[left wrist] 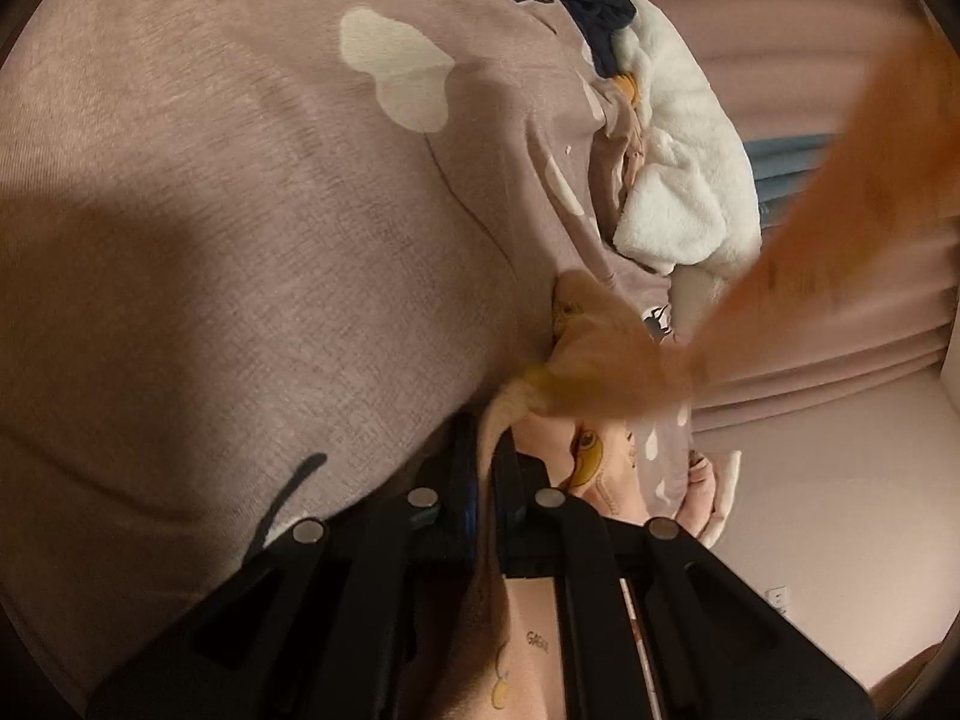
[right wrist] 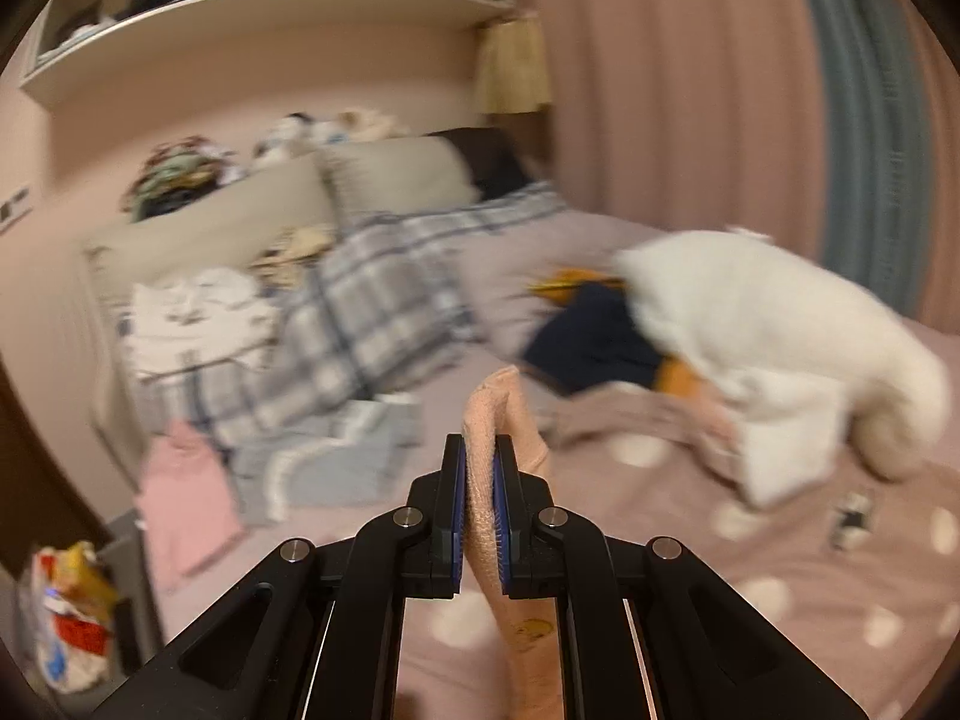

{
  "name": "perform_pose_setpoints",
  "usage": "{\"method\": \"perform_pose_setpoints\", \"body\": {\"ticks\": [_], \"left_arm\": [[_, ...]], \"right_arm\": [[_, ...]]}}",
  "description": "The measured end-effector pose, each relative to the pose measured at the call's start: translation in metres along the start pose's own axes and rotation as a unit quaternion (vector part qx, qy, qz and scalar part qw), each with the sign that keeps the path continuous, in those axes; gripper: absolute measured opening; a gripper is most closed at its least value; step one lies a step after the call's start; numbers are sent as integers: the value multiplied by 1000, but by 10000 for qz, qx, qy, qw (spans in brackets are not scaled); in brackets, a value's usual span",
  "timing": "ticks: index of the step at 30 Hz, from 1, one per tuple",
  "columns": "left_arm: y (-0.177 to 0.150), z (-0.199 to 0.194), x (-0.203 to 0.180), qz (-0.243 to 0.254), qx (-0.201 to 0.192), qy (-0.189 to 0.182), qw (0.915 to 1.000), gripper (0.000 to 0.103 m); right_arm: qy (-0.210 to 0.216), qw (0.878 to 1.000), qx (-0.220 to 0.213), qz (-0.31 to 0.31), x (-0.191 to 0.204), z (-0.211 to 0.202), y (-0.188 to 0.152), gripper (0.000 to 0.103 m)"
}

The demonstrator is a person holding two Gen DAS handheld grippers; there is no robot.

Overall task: Fold small clothes
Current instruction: 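Lay the held hem over onto the collar and open both grippers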

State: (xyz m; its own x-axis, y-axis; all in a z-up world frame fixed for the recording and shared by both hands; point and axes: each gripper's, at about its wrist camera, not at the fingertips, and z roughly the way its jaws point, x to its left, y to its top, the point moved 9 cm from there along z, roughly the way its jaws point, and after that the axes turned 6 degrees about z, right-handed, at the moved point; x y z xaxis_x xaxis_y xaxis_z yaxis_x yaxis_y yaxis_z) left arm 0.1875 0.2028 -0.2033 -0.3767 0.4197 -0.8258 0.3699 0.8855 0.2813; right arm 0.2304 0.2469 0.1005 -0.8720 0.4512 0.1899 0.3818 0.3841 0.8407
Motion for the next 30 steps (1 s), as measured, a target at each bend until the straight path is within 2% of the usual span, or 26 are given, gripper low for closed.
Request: {"method": "perform_pose_setpoints", "body": {"ticks": [3, 6, 8, 13, 14, 17, 20, 23, 25, 28, 30], "left_arm": [[0, 0, -3, 143, -43, 104, 9998, 8], [2, -1, 2, -122, 0, -61, 9999, 8], [2, -1, 2, -174, -4, -106, 9998, 8], [3, -1, 1, -77, -54, -34, 10000, 8], [2, -2, 0, -76, -67, -34, 9999, 8], [1, -2, -1, -29, -115, 11, 9999, 8], [-3, -6, 0, 74, -173, 102, 9998, 8], [-4, -6, -1, 177, -261, 205, 9993, 8], [-6, -5, -1, 234, -295, 238, 9990, 8], [-4, -4, 0, 256, -311, 222, 9989, 8], [-3, -3, -1, 279, -320, 227, 9988, 8]], "right_arm": [[53, 9992, 55, -390, 29, 10, -5, 8], [-177, 9991, 198, -327, 9, 10, -16, 8], [-366, 9987, 362, 35, -27, 6, -27, 8], [-1293, 9886, 602, 489, -125, -20, -62, 8], [-1398, 9852, 686, 716, -153, -31, -76, 8], [-1518, 9788, 841, 1091, -205, -59, -113, 8], [-1847, 9672, 1092, 1359, -256, -86, -169, 8], [-2082, 9471, 1383, 2012, -307, -106, -232, 8], [-2104, 9383, 1428, 2343, -324, -111, -254, 8], [-1877, 9222, 1320, 3112, -343, -117, -278, 8], [-1525, 9093, 1098, 3713, -349, -124, -287, 8]]}}
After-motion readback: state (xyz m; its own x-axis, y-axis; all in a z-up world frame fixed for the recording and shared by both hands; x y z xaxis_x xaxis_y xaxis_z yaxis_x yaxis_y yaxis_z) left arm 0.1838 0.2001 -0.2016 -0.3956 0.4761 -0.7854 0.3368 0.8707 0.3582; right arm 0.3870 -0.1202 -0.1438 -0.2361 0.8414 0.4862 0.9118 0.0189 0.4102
